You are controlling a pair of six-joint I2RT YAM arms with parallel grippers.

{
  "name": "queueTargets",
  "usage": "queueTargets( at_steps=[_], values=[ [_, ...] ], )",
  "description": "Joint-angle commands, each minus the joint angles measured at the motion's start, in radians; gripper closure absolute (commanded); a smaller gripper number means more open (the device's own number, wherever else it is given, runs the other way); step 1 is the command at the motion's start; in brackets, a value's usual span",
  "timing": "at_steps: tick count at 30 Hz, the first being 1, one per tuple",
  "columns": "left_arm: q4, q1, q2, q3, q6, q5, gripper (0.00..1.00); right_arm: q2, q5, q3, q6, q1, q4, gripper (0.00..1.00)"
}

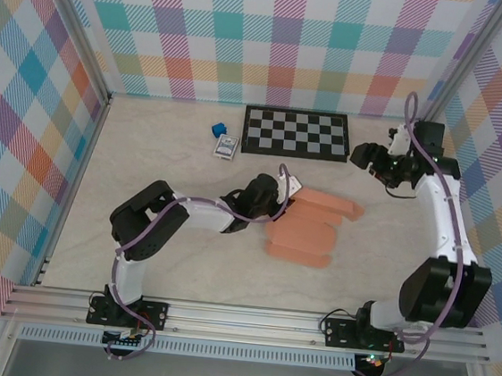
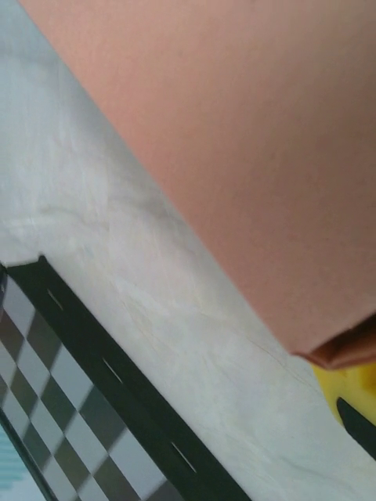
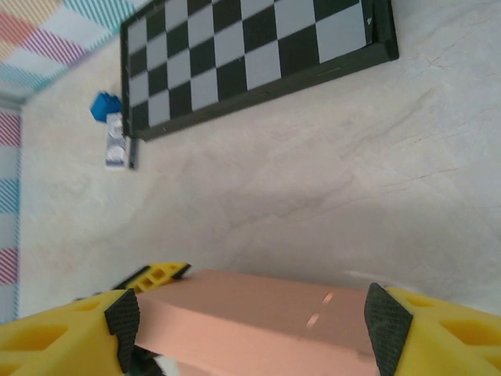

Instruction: Fold the paper box

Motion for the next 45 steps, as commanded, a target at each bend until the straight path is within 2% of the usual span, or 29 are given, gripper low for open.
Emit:
queueTargets(
  at_steps=[1,3,7,12,17,22,28,34,39,45],
  values=[
    [-0.082,0.082,-0.007,0.033,0.112,0.337,0.78,0.085,-0.08,0.084,-0.231,0.008,-0.183,0.21],
    [-0.108,0.114,0.018,0.062,0.149,0.406,0.77,0.139,-0.114,0.113,-0.293,0.028,-0.239,0.23],
    [-0.134,0.156,0.062,0.114,0.209,0.517,0.72,0.236,-0.054,0.146,-0.364,0.123,-0.323,0.24],
    [-0.024,0.175,0.101,0.095,0.208,0.516,0.7,0.281,-0.072,0.083,-0.344,0.213,-0.269,0.24],
    [-0.028,0.173,0.127,0.117,0.22,0.503,0.69,0.3,-0.073,0.056,-0.352,0.246,-0.221,0.27],
    [-0.028,0.173,0.136,0.13,0.21,0.478,0.64,0.351,-0.067,0.072,-0.355,0.264,-0.218,0.3],
    [0.048,0.173,0.137,0.101,0.184,0.428,0.57,0.412,-0.066,0.09,-0.348,0.272,-0.202,0.35],
    [0.096,0.175,0.116,0.066,0.12,0.336,0.51,0.419,-0.061,0.099,-0.339,0.275,-0.196,0.39],
    [0.121,0.174,0.065,-0.012,0.099,0.309,0.5,0.41,-0.053,0.083,-0.325,0.274,-0.178,0.4],
    [0.26,0.167,0.012,-0.135,-0.005,0.216,0.52,0.392,-0.055,0.05,-0.318,0.275,-0.147,0.42]
  ],
)
